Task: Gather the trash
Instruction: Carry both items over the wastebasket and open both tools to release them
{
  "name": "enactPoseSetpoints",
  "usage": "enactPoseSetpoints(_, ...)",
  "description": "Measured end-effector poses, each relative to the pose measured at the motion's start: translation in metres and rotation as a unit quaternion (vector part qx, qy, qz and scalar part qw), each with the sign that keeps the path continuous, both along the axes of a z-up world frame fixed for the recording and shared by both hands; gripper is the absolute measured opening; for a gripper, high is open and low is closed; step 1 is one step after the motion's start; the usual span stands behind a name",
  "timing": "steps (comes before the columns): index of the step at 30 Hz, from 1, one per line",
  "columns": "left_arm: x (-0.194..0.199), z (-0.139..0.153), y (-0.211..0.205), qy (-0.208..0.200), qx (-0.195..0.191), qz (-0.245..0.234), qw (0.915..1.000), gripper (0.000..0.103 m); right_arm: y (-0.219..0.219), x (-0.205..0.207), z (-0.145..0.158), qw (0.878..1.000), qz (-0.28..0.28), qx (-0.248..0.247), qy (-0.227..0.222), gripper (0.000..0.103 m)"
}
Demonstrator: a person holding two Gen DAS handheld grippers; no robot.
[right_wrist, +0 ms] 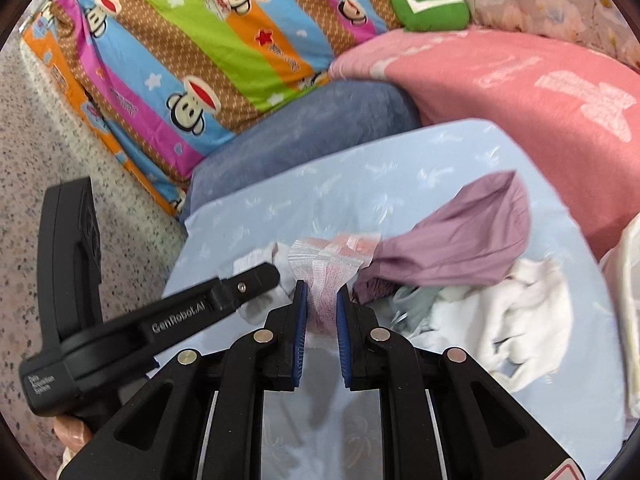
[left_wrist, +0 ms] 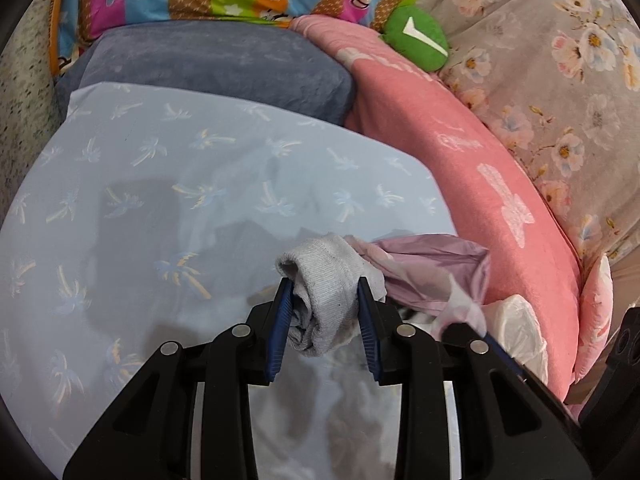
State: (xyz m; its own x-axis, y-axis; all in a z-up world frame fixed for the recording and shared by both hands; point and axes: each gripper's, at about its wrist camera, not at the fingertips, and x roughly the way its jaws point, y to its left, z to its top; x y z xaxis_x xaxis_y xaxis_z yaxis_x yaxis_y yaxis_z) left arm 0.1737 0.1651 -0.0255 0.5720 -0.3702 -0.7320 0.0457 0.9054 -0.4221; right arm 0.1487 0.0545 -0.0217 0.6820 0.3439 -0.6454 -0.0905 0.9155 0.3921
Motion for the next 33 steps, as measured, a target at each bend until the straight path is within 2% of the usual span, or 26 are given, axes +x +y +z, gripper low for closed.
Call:
enactPoseSetpoints(9, -0.020, 0.037, -0.049, -0.046, 0.011, -0.047, 0.9978, 0.031, -0.059, -0.037, 0.058, 0.997, -0.050, 0.004, -0.062, 0.013)
enactPoseSetpoints(15, -0.030, 0.051, -0.095, -0.066, 0.020, -0.092, 0.9934, 0.031, -0.110, -0.064, 0.081, 0.992, -0.090, 0.004, -0.085, 0.013)
enactPoseSetpoints(24, -0.046, 0.056, -0.160, -0.078, 0.041, -0.156, 0.9838, 0.031, -0.186, -0.102, 0.089, 0.983, -0.157, 0.006, -0.099, 0.013)
enactPoseSetpoints(33, -0.056, 0.053, -0.213, -0.074, 0.053, -0.206, 0.9744, 0.031, -0.247, -0.126, 0.082, 0.972, -0.215, 0.010, -0.092, 0.013)
